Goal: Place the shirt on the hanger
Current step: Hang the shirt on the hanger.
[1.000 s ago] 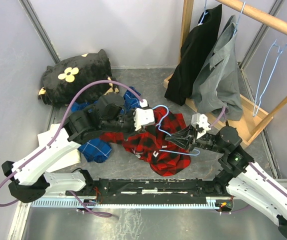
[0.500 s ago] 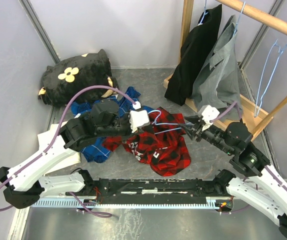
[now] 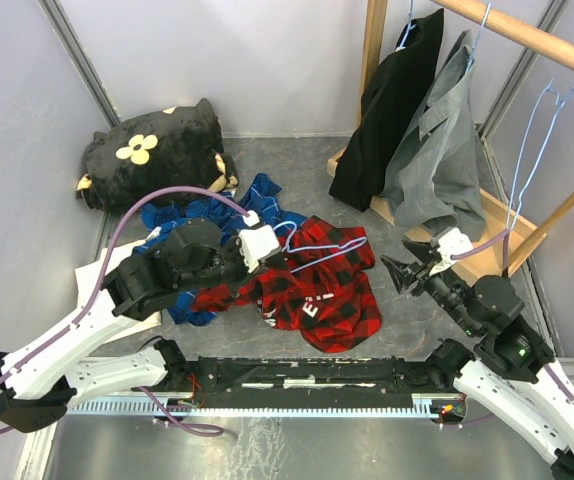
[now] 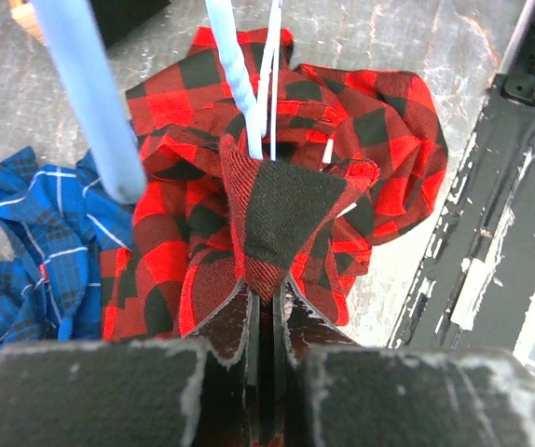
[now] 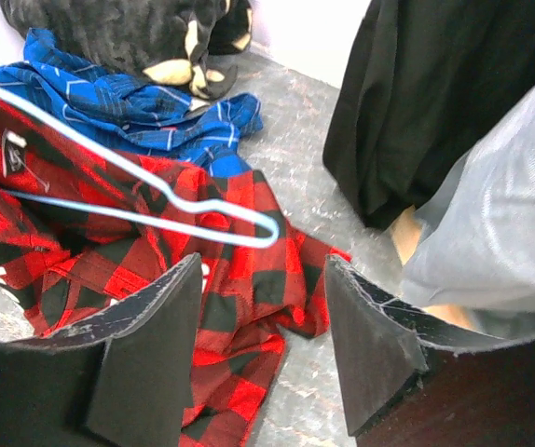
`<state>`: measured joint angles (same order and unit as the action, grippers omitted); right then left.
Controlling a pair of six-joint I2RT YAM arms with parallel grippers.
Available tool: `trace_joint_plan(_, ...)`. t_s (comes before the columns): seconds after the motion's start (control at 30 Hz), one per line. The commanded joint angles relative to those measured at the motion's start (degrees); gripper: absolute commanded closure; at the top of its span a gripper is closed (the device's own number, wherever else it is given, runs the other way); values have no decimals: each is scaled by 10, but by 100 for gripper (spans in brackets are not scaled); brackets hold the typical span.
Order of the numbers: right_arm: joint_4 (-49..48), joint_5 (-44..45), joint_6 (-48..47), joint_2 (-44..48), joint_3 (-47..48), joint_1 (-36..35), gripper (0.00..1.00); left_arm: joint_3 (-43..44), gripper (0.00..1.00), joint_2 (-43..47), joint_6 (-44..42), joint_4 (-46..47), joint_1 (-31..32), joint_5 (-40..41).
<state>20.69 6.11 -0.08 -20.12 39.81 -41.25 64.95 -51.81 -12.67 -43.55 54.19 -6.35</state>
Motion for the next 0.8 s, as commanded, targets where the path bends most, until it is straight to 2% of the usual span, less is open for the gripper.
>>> trace_joint_plan(0.0,-94,16,95,30,-73,0,36,11,97,17,50,41,2,74)
trace_joint_plan(0.13,-128,15,119,-1,-96,0,33,17,97,23,68,54,1,139)
trace_joint_plan(0.3,-184,-18,120,-66,-108,0,30,42,97,25,83,58,2,180)
trace_joint_plan(0.47,-311,-73,142,-128,-152,0,23,64,97,25,98,54,2,174)
trace_joint_plan(0.6,-404,-119,167,-193,-175,0,22,75,97,29,99,46,2,169)
trace_joint_plan(0.77,-514,-131,196,-256,-199,0,22,93,97,38,97,38,2,167)
